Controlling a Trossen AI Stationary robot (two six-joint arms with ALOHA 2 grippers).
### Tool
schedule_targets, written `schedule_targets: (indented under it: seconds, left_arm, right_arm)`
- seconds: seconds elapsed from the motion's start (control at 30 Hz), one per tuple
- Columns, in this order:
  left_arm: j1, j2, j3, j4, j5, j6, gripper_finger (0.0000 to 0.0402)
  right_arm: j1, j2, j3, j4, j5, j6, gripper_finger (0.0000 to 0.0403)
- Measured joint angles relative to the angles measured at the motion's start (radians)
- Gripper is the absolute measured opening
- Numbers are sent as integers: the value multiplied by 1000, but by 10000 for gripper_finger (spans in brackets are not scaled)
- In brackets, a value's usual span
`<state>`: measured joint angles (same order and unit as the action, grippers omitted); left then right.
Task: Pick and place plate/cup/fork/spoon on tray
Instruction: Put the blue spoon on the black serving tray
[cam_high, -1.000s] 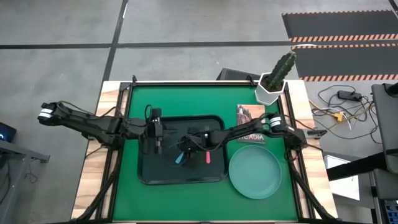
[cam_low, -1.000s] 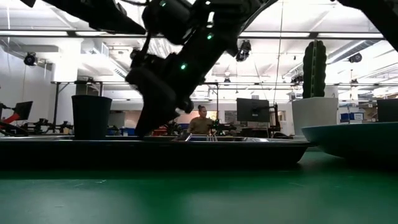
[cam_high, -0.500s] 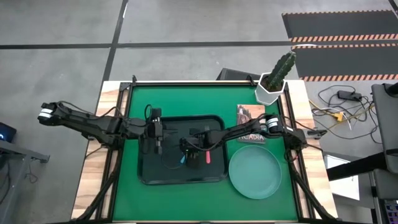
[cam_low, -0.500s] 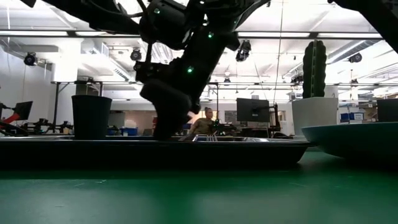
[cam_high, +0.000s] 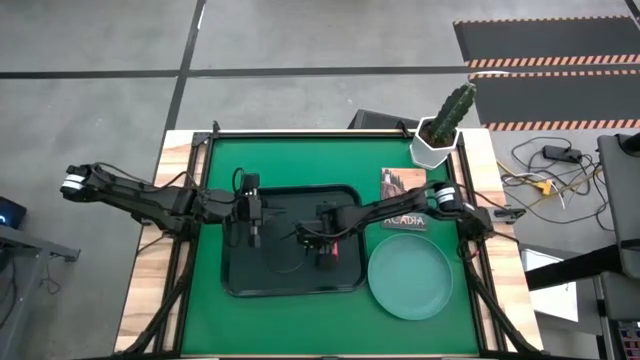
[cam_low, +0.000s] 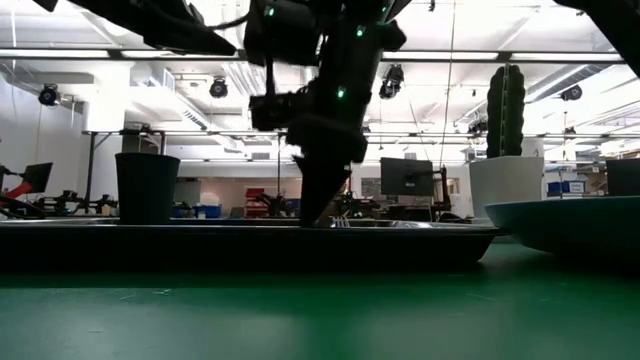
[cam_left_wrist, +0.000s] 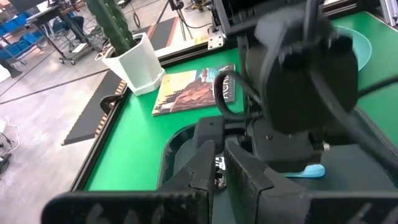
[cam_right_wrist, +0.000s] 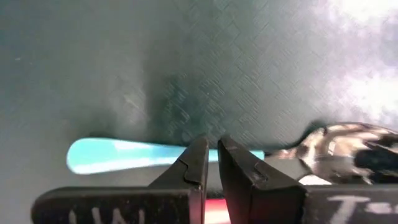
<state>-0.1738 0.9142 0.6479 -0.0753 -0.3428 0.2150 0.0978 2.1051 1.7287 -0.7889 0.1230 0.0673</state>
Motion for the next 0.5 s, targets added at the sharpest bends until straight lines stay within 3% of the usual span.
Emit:
schedule_targets:
  seconds: [0.5]
  left_arm:
    - [0,0,0,8,0,0,17]
  right_arm:
    - [0,-86,0,-142,29,21,27]
